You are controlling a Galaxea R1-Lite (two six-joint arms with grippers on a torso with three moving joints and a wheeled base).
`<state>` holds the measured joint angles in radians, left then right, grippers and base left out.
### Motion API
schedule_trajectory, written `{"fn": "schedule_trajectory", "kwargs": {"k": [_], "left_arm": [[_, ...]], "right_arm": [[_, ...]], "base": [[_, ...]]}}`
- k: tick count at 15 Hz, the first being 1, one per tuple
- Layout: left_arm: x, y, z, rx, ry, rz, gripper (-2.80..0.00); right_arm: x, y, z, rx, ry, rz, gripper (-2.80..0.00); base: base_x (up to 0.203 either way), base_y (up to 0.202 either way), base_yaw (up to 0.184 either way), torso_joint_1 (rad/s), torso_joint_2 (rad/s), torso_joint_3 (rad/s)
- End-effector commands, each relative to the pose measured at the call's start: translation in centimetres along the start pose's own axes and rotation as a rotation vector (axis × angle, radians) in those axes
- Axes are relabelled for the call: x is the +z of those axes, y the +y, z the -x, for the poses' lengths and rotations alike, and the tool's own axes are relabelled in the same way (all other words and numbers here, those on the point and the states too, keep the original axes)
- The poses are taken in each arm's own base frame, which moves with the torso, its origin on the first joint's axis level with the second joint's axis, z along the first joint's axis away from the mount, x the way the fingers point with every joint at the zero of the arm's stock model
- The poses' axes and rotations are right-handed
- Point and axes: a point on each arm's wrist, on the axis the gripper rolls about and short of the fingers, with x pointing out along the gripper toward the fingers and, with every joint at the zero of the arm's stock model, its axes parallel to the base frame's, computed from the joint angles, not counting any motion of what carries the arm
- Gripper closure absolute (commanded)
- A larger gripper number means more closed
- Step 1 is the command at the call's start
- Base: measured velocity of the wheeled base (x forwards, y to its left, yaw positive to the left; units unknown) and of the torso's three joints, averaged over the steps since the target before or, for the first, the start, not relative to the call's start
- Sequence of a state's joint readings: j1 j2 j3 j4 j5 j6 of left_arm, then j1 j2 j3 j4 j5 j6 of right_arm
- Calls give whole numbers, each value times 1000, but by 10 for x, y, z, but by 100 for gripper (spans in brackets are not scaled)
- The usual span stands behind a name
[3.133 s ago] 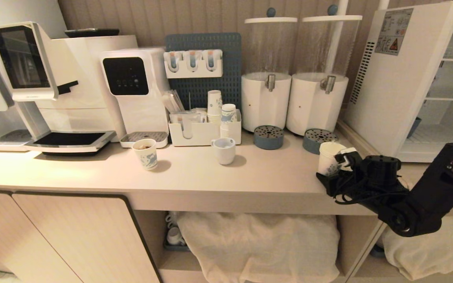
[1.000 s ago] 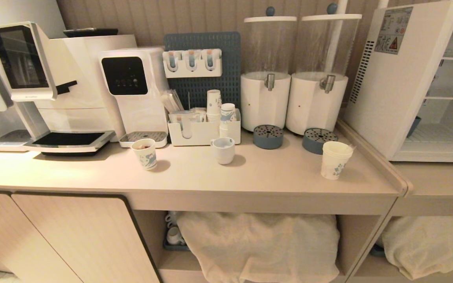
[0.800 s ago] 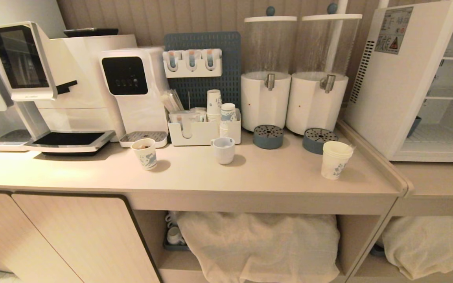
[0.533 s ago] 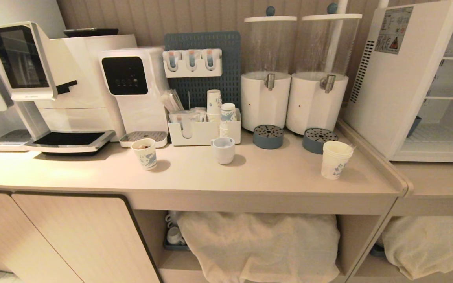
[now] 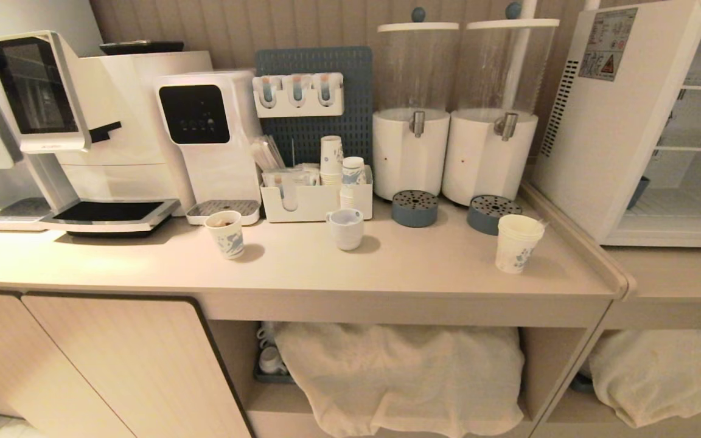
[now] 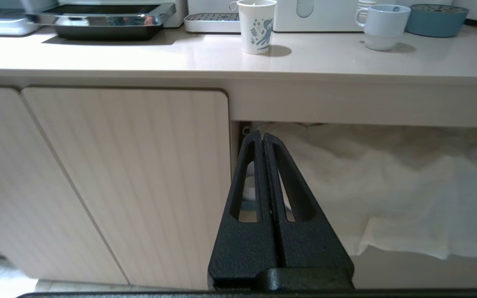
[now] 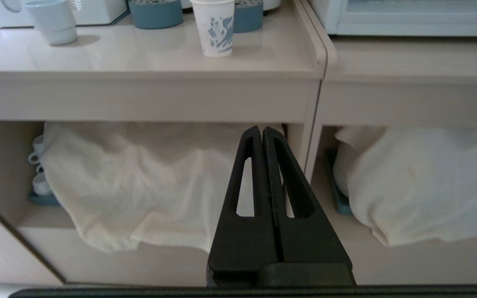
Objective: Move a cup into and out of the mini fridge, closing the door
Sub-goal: Close the freezer door
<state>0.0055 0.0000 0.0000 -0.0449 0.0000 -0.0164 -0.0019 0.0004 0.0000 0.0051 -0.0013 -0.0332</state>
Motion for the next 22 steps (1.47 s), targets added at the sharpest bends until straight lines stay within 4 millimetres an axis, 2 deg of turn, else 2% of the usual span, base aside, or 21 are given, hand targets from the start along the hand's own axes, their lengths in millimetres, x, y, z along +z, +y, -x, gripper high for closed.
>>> {"fn": "schedule_trajectory", "kwargs": {"k": [1,7,11,22], "left_arm": [[-5,0,-1,1,17,0,0],[-5,0,-1,-1,19,-6,0],[-5,0,-1,2,22,-7,0],[-5,0,-1,2,20,-9,0]], "right_arm": [[0,0,0,0,1,1,0],[0,0,0,-1,1,-1,0],[0,0,0,-1,1,-1,0],[0,0,0,-1,10,-1,0]], "base": [[-181,0,-1,1,2,-2],[-179,0,-1,2,-1,4],[0,0,0,0,0,0],[-1,-181,1,3,2,3]]}}
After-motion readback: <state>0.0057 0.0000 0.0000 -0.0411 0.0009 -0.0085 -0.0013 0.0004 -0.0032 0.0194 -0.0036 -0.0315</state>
